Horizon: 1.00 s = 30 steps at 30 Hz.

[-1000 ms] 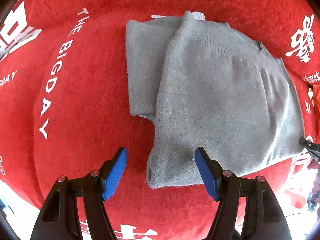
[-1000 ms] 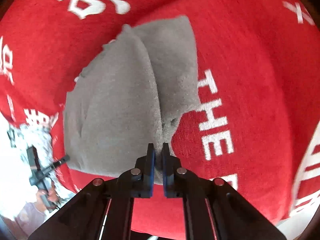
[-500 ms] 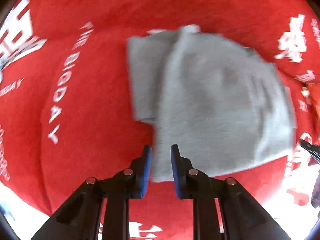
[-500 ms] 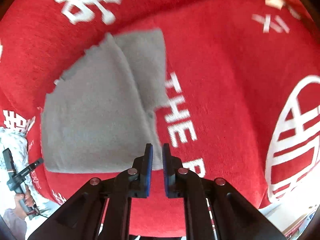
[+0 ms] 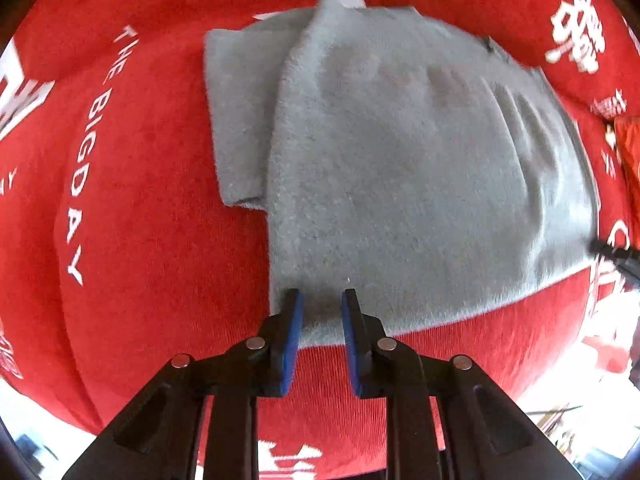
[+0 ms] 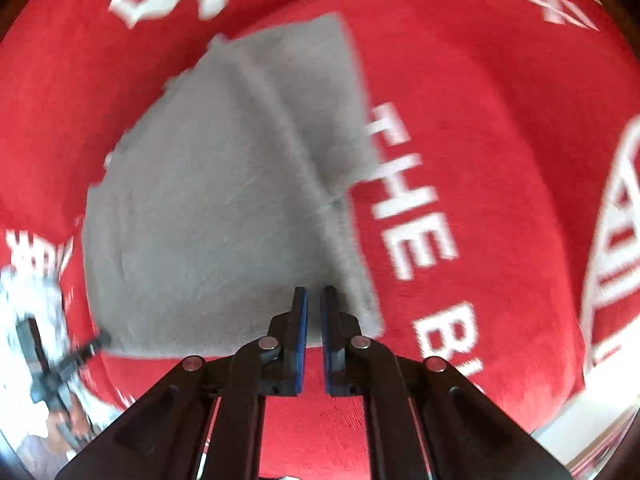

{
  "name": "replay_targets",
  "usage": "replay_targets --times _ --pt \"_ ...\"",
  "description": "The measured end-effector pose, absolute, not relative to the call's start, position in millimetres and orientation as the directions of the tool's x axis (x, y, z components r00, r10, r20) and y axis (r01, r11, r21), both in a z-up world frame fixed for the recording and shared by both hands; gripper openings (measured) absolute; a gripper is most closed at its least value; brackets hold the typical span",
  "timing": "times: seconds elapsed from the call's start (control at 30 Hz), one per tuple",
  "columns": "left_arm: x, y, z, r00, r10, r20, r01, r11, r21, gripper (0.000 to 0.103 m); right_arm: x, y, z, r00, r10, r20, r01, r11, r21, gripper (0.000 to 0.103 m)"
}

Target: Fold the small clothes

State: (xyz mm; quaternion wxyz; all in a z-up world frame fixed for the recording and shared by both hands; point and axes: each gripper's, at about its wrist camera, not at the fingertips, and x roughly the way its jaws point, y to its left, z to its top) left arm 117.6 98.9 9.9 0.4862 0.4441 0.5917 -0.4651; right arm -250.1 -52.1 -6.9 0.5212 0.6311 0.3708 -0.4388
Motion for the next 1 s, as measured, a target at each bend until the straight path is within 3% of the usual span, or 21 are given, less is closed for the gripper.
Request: replay_targets --times 0.17,0.43,0.53,0.6,0.7,0.73,0.8,0.83,0.93,1.0 --pt "90 81 12 -0.068 0.155 -0.986 0.997 0.057 -0.060 0.022 -243 -42 27 0.360 -0.124 -0.925 0.891 -0.249 0.380 0.013" --pt "50 57 16 -0.028 0.220 -0.975 0.999 -0.026 -0.034 0.022 -171 -37 46 0.407 -0.123 -0.905 0.884 -0.198 0.425 0.013" --pt "35 51 23 -0.031 0.222 -0.974 0.997 -0.058 -0.045 0.022 -153 -33 55 0.402 -0.110 -0.909 0.898 -0.144 0.415 0.026" --pt "24 47 31 -0.031 0.212 -0.977 0.995 -0.082 -0.049 0.022 -142 -32 62 0.392 -0.113 -0.913 0.908 -0.117 0.403 0.051" --pt "15 47 39 -0.035 0.197 -0.980 0.995 -0.087 -0.053 0.023 -133 -31 67 0.401 -0.115 -0.909 0.905 -0.102 0.412 0.053" --pt "11 48 42 -0.039 0.198 -0.979 0.995 -0.081 -0.056 0.027 -131 -32 69 0.398 -0.113 -0.911 0.908 -0.096 0.408 0.054" --pt "11 45 45 -0.050 0.190 -0.980 0.996 -0.061 -0.063 0.087 -127 -33 70 0.390 -0.109 -0.914 0.913 -0.087 0.400 0.059" --pt "13 43 50 -0.043 0.163 -0.986 0.997 -0.052 -0.052 0.095 -127 -34 71 0.386 -0.106 -0.916 0.915 -0.084 0.396 0.061" --pt "10 40 61 -0.036 0.116 -0.993 0.997 -0.058 -0.043 0.098 -126 -34 71 0.386 -0.103 -0.917 0.915 -0.085 0.394 0.070" --pt "8 39 65 -0.031 0.099 -0.995 0.998 -0.056 -0.037 0.098 -123 -36 68 0.394 -0.105 -0.913 0.911 -0.087 0.403 0.085"
